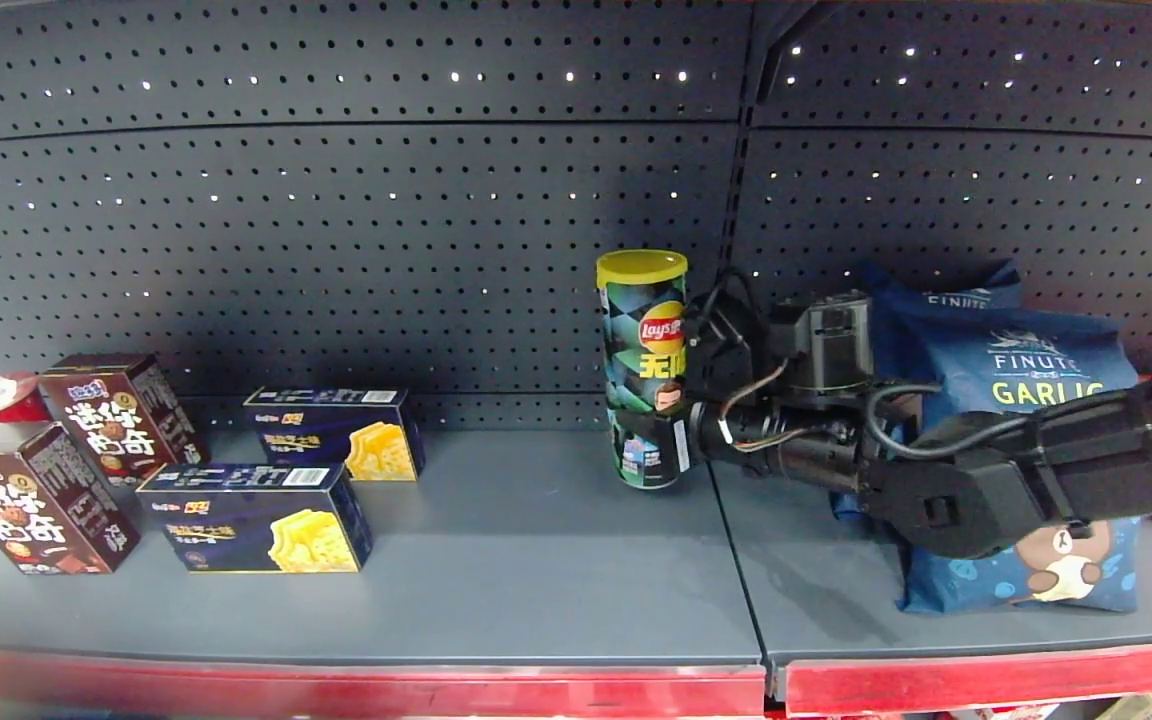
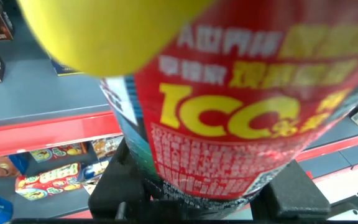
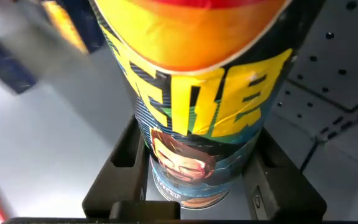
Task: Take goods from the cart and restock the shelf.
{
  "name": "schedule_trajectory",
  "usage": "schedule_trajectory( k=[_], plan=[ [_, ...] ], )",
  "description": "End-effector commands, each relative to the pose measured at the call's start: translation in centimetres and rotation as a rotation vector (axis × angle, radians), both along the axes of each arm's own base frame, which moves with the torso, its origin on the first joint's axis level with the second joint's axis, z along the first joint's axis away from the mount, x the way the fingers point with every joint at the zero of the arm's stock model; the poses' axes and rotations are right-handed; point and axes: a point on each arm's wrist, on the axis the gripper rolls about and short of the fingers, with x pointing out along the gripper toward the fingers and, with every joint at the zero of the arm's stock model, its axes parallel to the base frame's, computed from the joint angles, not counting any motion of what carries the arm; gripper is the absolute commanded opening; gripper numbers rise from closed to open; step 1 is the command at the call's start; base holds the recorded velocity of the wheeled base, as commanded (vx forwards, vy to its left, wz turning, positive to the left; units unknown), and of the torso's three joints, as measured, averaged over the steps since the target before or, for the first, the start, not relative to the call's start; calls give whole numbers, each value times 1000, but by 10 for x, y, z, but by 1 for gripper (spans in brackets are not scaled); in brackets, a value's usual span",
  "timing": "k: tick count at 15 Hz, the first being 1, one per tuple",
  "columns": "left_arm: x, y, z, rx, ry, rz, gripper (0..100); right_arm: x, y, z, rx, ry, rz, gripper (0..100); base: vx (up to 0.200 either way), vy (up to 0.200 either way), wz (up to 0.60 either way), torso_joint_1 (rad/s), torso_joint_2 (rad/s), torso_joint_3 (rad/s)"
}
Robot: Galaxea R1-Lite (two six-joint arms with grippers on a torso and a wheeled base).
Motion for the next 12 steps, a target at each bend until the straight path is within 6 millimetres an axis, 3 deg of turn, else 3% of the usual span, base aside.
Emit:
schedule_trajectory(
  k=[1,5,8,12],
  plan=[
    [0,0,0,0,0,0,0,-28,-10,21,23,-33,17,0,0,0,0,0,0,0],
    [0,0,-1,0,0,6,0,-59,-22,3,-27,-27,-120,0,0,0,0,0,0,0],
    [0,0,-2,3,2,12,0,-78,-8,-10,17,-19,-219,0,0,0,0,0,0,0],
    [0,0,-2,3,1,17,0,-82,-2,-20,49,-8,-237,0,0,0,0,0,0,0]
  ],
)
